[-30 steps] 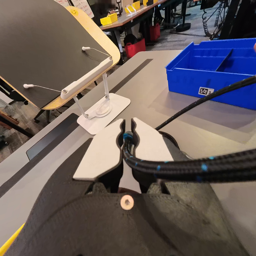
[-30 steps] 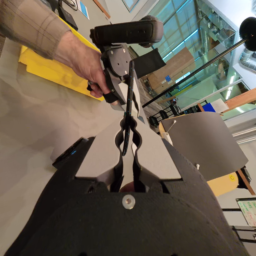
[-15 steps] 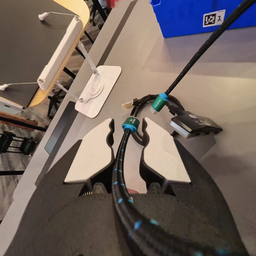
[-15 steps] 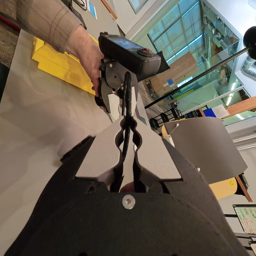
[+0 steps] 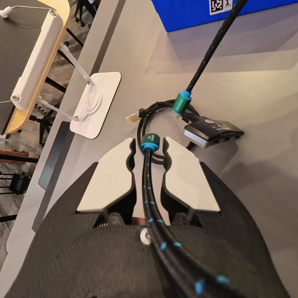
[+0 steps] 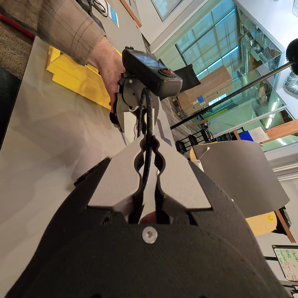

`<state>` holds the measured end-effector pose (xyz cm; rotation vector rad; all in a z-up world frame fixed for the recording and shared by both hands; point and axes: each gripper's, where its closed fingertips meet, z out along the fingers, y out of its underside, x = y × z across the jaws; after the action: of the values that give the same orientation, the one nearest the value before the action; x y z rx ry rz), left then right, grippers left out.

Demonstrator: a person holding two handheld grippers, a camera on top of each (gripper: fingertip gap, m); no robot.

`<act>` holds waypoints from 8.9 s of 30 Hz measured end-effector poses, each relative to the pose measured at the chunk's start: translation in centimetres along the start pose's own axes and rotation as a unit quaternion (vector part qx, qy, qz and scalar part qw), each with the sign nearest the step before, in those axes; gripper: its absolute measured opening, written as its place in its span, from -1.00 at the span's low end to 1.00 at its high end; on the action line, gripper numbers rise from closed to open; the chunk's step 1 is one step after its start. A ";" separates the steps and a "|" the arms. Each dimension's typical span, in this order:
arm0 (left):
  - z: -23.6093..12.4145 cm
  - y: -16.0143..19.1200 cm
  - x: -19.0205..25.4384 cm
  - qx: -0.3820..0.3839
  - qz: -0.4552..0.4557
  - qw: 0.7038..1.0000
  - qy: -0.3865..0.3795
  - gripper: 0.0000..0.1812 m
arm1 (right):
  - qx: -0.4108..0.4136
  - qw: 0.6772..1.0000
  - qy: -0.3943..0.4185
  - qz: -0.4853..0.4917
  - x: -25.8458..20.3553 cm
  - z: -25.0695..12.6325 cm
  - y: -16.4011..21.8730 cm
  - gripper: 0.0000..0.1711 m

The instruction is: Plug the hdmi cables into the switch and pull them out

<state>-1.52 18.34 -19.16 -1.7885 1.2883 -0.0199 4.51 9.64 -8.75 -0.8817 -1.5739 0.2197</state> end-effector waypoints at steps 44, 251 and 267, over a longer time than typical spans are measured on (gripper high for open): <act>-1.1 -1.7 -2.0 0.031 0.034 0.996 -0.070 -0.77 | 0.025 1.000 0.007 -0.002 0.3 -1.2 -0.6 -0.95; -1.6 -2.1 -1.5 0.084 -0.030 0.996 0.014 -0.77 | -0.152 0.901 -0.392 0.103 -2.6 5.6 10.7 -0.64; -0.6 -1.7 -1.6 0.058 -0.016 0.998 -0.005 -0.84 | -0.133 0.901 -0.409 0.061 -3.7 6.2 7.1 -0.65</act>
<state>-1.27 19.23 -16.96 -1.7084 1.2271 -0.1013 1.61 14.30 -17.25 -1.1892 -2.3706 0.5243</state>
